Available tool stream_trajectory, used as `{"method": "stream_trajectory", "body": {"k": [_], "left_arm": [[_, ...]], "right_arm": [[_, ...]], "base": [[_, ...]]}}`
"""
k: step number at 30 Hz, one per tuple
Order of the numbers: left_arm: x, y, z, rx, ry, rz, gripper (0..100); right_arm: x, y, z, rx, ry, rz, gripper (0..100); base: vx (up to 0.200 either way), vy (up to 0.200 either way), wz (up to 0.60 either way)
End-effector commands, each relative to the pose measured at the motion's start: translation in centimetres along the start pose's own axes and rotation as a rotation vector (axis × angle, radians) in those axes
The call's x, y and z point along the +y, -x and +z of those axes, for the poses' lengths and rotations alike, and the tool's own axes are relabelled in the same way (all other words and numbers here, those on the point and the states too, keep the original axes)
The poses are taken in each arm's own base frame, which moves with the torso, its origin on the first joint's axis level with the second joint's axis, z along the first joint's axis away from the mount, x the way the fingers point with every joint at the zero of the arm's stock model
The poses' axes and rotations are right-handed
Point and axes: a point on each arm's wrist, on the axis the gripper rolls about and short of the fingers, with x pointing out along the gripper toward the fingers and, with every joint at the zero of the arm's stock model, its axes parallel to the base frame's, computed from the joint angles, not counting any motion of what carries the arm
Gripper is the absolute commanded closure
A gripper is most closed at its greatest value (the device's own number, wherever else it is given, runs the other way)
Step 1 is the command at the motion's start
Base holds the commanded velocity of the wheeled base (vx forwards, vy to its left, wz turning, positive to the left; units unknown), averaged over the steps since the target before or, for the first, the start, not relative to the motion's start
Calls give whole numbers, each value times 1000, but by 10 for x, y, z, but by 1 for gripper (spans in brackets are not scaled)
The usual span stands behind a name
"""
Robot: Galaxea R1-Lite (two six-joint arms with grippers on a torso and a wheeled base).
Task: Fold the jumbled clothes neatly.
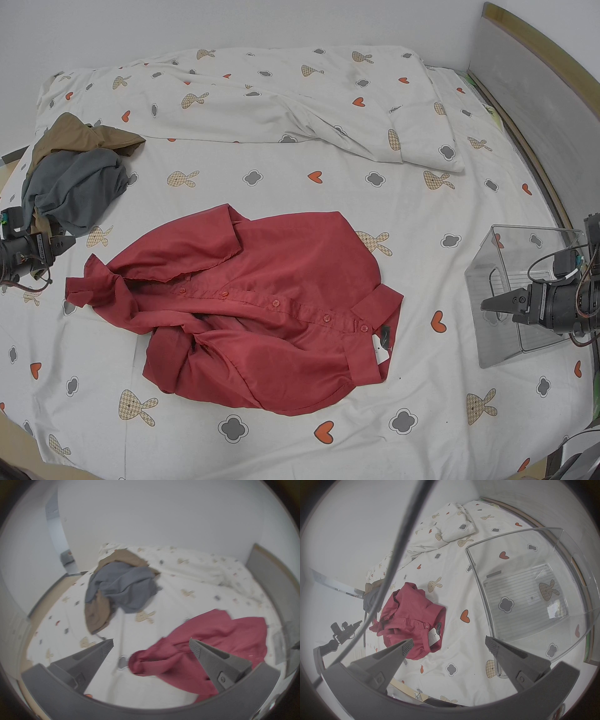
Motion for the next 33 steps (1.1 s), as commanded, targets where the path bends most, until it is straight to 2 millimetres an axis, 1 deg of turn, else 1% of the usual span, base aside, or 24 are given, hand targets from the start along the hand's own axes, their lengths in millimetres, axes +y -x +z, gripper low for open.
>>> {"method": "stream_trajectory", "body": {"k": [1, 2, 3, 4, 5, 6, 7, 8, 9, 10, 12, 14, 15, 18, 19, 20, 23, 24, 26, 27, 32, 33], "left_arm": [[-35, 66, 22, -80, -15, -252, 0], [-39, 65, 21, -65, -19, -269, 0], [-53, 58, 18, -13, -46, -315, 0], [-64, 49, 14, 19, -78, -324, 0], [-71, 42, 12, 39, -101, -317, 0], [-87, 26, 5, 79, -171, -267, 0], [-100, 15, 2, 97, -219, -219, 0], [-107, 9, 1, 101, -241, -195, 0], [-122, 0, 0, 99, -270, -165, 0], [-134, -8, -1, 95, -289, -156, 0], [-161, -26, -3, 95, -332, -195, 0], [-177, -37, -5, 103, -371, -219, 0], [-189, -47, -8, 111, -407, -224, 0], [-211, -73, -18, 135, -469, -226, 0], [-214, -76, -20, 141, -475, -228, 0], [-224, -84, -25, 152, -488, -233, 0], [-237, -97, -35, 169, -509, -232, 0], [-238, -98, -36, 170, -510, -231, 0], [-243, -108, -39, 176, -514, -221, 0], [-244, -109, -40, 176, -515, -223, 0], [-252, -128, -42, 171, -525, -198, 0], [-252, -128, -42, 170, -526, -195, 0]], "right_arm": [[1, -2, -1, 10, 5, 7, 0], [1, -2, -1, 11, 6, 8, 0], [2, -3, -2, 14, 9, 10, 0], [2, -3, -2, 15, 10, 11, 0], [2, -3, -2, 15, 11, 11, 0], [2, -3, -3, 16, 11, 10, 0], [2, -2, -3, 15, 11, 11, 0], [2, -2, -2, 14, 10, 10, 0], [2, -2, -2, 14, 10, 10, 0], [2, -2, -2, 14, 10, 10, 0], [2, -3, -3, 16, 11, 10, 0], [2, -3, -3, 18, 10, 9, 0], [2, -3, -4, 20, 10, 8, 0], [1, -4, -4, 23, 9, 7, 0], [1, -4, -4, 22, 9, 7, 0], [1, -4, -4, 23, 9, 7, 0], [1, -4, -4, 23, 9, 7, 0], [1, -4, -4, 22, 9, 7, 0], [1, -4, -4, 23, 9, 7, 0], [1, -4, -4, 22, 9, 7, 0], [1, -4, -5, 25, 10, 7, 0], [1, -4, -5, 25, 10, 7, 0]], "base": [[0, 0, 0], [0, 0, 0], [0, 0, 0], [0, 0, 0], [0, 0, 0], [0, 0, 0], [0, 0, 0], [0, 0, 0], [0, 0, 0], [0, 0, 0], [0, 0, 0], [0, 0, 0], [0, 0, 0], [0, 0, 0], [0, 0, 0], [0, 0, 0], [0, 0, 0], [0, 0, 0], [0, 0, 0], [0, 0, 0], [0, 0, 0], [0, 0, 0]]}}
